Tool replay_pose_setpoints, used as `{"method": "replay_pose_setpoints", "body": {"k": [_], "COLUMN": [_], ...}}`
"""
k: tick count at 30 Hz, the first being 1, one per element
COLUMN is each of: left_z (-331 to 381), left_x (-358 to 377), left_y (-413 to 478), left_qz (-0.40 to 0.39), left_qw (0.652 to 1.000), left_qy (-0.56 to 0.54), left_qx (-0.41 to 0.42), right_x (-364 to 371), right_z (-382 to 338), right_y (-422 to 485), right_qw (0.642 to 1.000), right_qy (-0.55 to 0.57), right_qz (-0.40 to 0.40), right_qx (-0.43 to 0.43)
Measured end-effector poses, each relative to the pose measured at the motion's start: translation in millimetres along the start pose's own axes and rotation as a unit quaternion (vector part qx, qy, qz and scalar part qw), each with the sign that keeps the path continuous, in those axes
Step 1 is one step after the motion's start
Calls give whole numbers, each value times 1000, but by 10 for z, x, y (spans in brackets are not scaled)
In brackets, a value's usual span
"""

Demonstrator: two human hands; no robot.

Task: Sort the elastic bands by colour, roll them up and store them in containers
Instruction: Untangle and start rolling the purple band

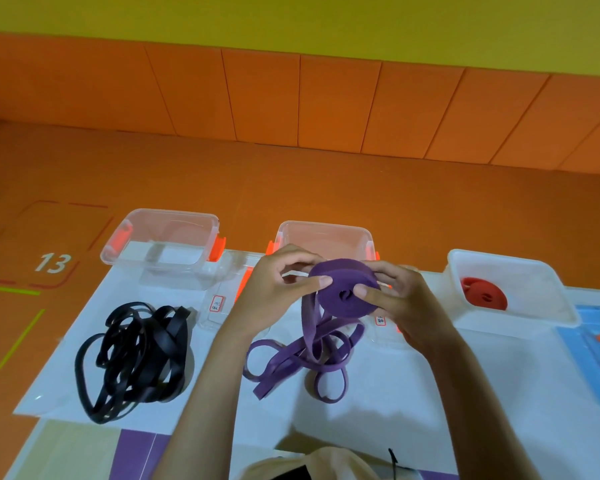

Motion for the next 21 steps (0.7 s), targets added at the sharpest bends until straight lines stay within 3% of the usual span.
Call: {"method": "replay_pose_setpoints", "body": {"k": [8, 11, 13, 15, 17, 19, 21], "left_z": [-218, -584, -983, -1392, -1748, -2029, -2237], "left_x": [87, -45, -146, -171, -203, -264, -319], "left_y": [-76, -94, -115, -186, -270, -386, -518], "left_qz": [27, 75, 133, 136, 82, 29, -7], "left_qw": [1000, 993, 971, 952, 925, 876, 829], "left_qy": [-11, -25, 23, 137, 267, 373, 407], "left_qx": [12, -90, -198, -238, -256, -304, -384], "right_x": [159, 150, 126, 63, 30, 27, 42], "right_z": [-117, -116, -80, -49, -45, -9, 14], "right_y": [-124, -154, -155, -161, -161, -164, -186], "right_qw": [987, 983, 985, 984, 982, 982, 983], "right_qy": [-88, -112, -94, -80, -79, -83, -80], "right_qz": [71, 100, 124, 149, 165, 166, 161], "right_qx": [-110, -108, -80, -60, -49, -36, -25]}}
Point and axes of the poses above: each hand's wrist, its own y-axis towards the middle knuckle, its own x-axis out of the palm, z = x × y, the point moved 2 cm from there along y, towards the middle knuckle, and after that the axes turned 15 degrees about z, right-handed, at the moved point
